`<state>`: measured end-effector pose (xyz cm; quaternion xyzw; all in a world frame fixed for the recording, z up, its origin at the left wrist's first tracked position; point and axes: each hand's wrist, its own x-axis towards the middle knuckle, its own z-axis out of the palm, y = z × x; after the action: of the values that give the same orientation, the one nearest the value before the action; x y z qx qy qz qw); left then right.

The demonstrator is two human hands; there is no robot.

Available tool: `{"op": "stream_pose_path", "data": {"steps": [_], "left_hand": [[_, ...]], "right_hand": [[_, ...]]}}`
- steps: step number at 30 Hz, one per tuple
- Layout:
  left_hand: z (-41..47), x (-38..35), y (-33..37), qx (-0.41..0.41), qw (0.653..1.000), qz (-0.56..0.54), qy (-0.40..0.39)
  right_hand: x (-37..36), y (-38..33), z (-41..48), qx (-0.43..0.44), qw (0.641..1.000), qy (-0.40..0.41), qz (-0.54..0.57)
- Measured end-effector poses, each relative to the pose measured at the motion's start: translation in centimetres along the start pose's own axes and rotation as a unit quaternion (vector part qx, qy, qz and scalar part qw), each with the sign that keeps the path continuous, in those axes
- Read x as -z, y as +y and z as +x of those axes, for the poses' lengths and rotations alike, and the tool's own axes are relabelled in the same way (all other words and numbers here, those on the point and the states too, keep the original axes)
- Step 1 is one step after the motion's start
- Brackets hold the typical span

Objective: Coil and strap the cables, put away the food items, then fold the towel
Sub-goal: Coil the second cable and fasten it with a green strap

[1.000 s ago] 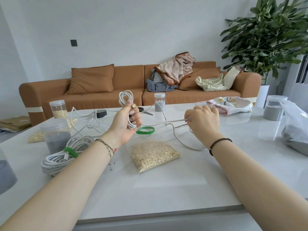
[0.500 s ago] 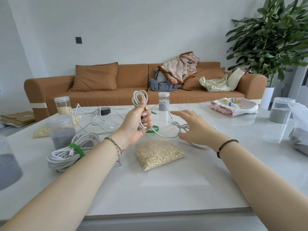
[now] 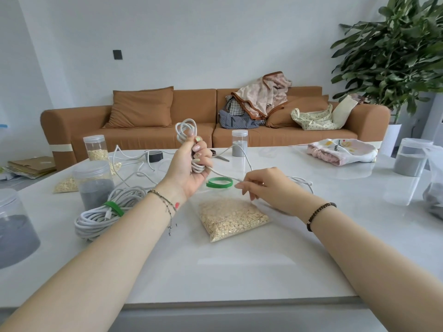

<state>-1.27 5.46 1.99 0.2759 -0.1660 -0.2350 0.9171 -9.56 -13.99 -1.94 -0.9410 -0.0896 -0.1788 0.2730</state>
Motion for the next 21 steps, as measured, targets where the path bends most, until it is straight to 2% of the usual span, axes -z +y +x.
{"op": "stream_pose_path", "data": {"steps": [2, 6, 9, 15, 21], "left_hand": [[0.0, 0.2, 0.2, -0.005, 1.0, -0.006, 0.017], [0.1, 0.4, -1.1, -0.021, 0.991, 0.114, 0.068], [0.1, 0.7, -1.8, -0.001, 0.98, 0.187, 0.063], [-1.0, 0.2, -2.6, 0.029, 0.955, 0.292, 0.035], [-1.8, -0.7, -3.2, 0.085, 0.939, 0.334, -0.003]], "right_hand": [[-0.3, 0.1, 0.1, 0.039, 0.999, 0.024, -0.015], [0.0, 0.5, 0.0, 0.148, 0.975, 0.143, -0.086], [0.2, 0.4, 0.0, 0.182, 0.958, 0.16, -0.151], [0.7, -0.3, -0.1, 0.197, 0.948, 0.17, -0.186], [0.2, -1.6, -0.6, 0.161, 0.958, 0.209, -0.114]]}}
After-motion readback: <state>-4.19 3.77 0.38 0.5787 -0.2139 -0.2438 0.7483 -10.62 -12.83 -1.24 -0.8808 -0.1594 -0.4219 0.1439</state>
